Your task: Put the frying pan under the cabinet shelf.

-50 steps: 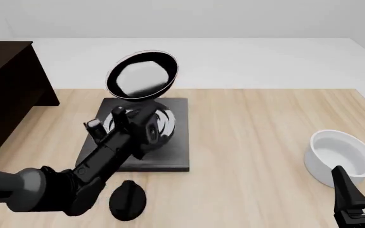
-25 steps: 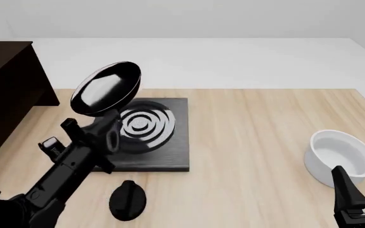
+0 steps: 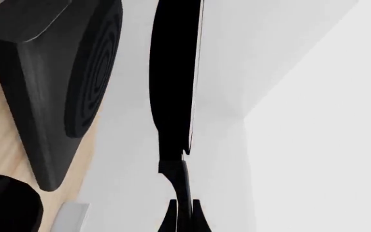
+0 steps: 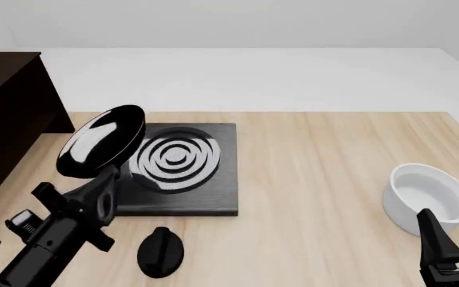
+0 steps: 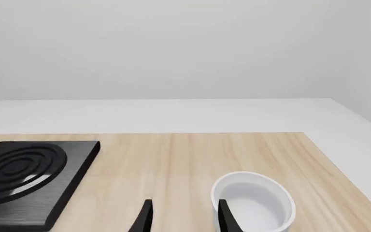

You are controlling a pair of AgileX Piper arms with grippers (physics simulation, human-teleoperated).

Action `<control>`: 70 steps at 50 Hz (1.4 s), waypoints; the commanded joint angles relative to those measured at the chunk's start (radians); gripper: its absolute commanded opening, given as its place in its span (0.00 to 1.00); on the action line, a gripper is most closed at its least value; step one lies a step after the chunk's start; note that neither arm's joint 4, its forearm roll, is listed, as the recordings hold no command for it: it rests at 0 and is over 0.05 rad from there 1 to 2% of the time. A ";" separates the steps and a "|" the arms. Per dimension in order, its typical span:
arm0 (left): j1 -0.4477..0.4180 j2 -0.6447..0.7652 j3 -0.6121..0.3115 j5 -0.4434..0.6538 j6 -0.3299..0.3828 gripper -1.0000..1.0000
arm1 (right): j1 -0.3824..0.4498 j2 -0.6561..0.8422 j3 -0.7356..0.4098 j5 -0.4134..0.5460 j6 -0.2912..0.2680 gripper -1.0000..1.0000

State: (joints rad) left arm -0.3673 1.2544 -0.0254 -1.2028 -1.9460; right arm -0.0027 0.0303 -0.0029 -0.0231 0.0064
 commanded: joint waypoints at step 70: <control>0.316 0.305 -0.132 -0.017 -0.082 0.00 | 0.000 0.000 0.000 0.000 0.000 1.00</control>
State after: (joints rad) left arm -0.0824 1.4451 -0.0629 -1.2043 -2.0249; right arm -0.0026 0.0305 -0.0029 -0.0232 0.0064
